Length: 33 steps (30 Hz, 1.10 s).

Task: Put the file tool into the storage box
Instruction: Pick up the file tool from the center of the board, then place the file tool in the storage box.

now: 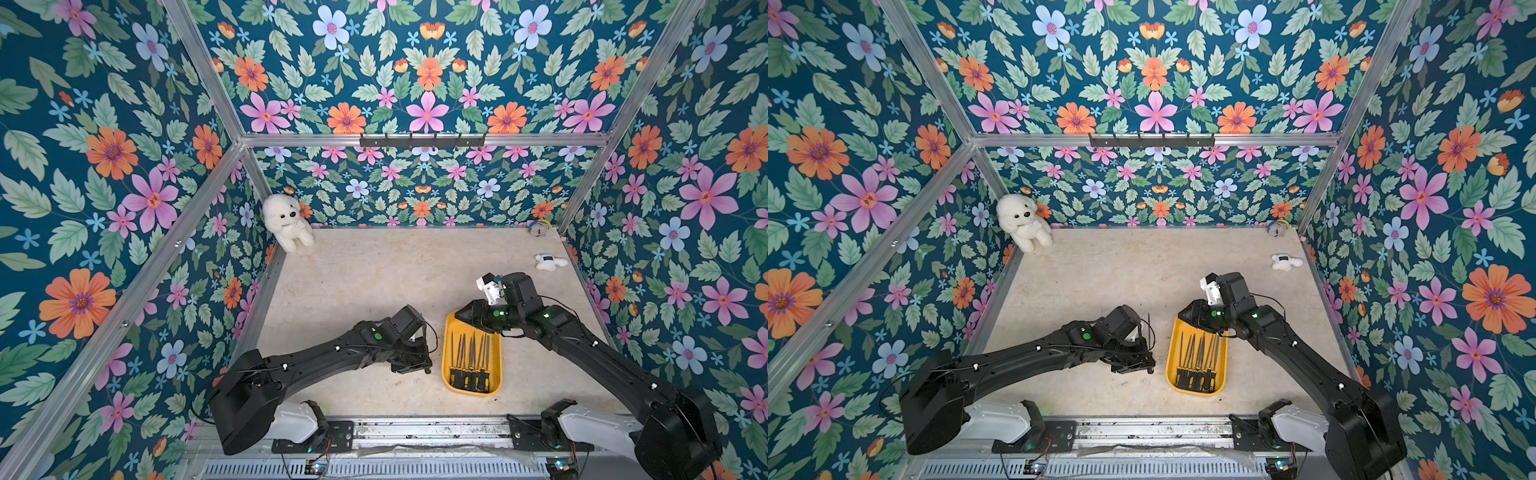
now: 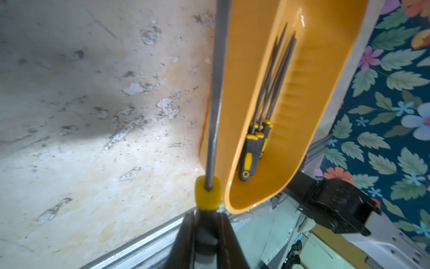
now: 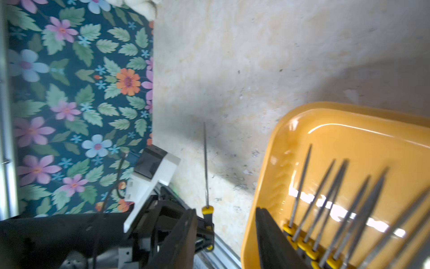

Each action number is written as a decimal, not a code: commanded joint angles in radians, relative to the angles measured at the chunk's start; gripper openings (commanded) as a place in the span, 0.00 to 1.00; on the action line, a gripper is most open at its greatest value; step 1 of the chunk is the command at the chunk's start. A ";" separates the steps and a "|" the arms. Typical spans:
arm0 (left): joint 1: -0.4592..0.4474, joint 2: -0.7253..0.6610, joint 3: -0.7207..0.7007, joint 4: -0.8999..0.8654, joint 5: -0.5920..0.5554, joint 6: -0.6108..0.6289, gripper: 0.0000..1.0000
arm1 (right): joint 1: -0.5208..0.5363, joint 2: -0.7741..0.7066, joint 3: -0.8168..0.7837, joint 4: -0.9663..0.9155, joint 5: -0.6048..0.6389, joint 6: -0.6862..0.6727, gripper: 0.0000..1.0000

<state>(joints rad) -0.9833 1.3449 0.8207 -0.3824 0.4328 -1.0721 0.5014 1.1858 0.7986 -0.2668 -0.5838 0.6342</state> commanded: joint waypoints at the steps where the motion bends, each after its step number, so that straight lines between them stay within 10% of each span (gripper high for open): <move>1: 0.000 -0.027 -0.025 0.109 0.073 0.019 0.00 | 0.007 0.029 -0.017 0.190 -0.120 0.094 0.47; 17: 0.000 -0.026 -0.025 0.151 0.131 0.030 0.00 | 0.129 0.264 0.063 0.171 -0.008 0.062 0.38; 26: 0.012 -0.044 -0.031 0.168 0.173 0.061 0.02 | 0.131 0.311 0.133 0.087 0.029 0.012 0.00; 33: 0.173 -0.176 -0.063 0.141 0.175 0.074 0.89 | 0.048 0.166 0.177 -0.161 0.164 -0.010 0.00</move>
<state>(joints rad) -0.8650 1.2144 0.7620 -0.2501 0.5987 -1.0183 0.5873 1.4017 0.9600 -0.2855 -0.5037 0.6514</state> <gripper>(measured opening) 0.729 0.088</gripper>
